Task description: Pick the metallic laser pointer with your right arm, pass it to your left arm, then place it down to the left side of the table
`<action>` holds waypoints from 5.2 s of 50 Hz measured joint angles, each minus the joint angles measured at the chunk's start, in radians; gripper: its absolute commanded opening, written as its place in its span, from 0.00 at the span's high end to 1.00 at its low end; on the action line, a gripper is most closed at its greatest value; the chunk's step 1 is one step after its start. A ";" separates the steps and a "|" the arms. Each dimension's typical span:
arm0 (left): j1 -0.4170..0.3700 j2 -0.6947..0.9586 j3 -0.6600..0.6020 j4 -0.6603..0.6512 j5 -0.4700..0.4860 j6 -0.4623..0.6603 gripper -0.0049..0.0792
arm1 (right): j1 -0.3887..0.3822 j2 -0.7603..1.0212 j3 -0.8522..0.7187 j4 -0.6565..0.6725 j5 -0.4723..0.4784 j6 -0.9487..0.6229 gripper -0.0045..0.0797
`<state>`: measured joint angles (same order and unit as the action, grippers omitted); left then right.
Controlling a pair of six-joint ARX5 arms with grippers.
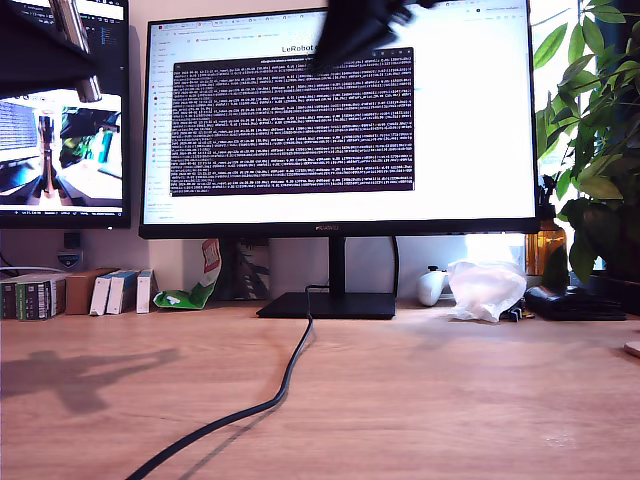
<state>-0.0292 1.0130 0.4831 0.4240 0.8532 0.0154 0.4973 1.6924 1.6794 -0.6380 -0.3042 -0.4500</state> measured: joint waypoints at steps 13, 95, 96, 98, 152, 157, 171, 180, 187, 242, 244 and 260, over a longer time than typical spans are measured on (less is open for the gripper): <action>0.000 -0.005 0.127 -0.440 -0.112 0.134 0.97 | -0.058 -0.002 0.000 -0.006 0.103 0.014 0.96; 0.001 0.412 0.331 -1.263 -0.377 0.194 0.97 | -0.269 -1.162 -0.991 0.350 0.366 0.157 0.96; 0.001 0.427 0.334 -1.266 -0.377 0.194 0.97 | -0.269 -1.163 -0.991 0.349 0.366 0.157 0.96; 0.001 0.457 0.340 -1.273 -0.376 0.193 0.97 | -0.269 -1.163 -0.991 0.347 0.366 0.157 0.96; -0.001 0.607 0.467 -1.356 -0.461 0.190 0.68 | -0.269 -1.155 -0.991 0.323 0.336 0.157 0.96; -0.001 0.607 0.545 -1.416 -0.441 0.190 0.70 | -0.269 -1.155 -0.991 0.322 0.335 0.157 0.96; -0.001 0.607 0.677 -1.475 -0.416 0.230 0.97 | -0.269 -1.155 -0.991 0.320 0.333 0.162 0.96; 0.000 0.607 0.732 -1.449 -0.357 0.195 0.97 | -0.268 -1.155 -0.991 0.327 0.326 0.163 0.96; 0.000 0.607 0.805 -1.334 -0.304 0.150 0.96 | -0.269 -1.155 -0.991 0.363 0.324 0.282 0.96; -0.023 -0.114 0.343 -0.837 -0.846 0.108 0.96 | -0.584 -1.443 -1.255 0.402 0.408 0.343 0.86; -0.023 -0.164 0.319 -0.812 -0.855 0.108 0.96 | -0.584 -1.455 -1.255 0.402 0.408 0.344 0.86; -0.023 -0.406 0.242 -0.729 -0.873 -0.015 0.96 | -0.584 -1.467 -1.255 0.454 0.417 0.509 0.86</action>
<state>-0.0525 0.6075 0.7250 -0.3054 -0.0200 0.0002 -0.0872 0.2253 0.4240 -0.1841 0.1131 0.0589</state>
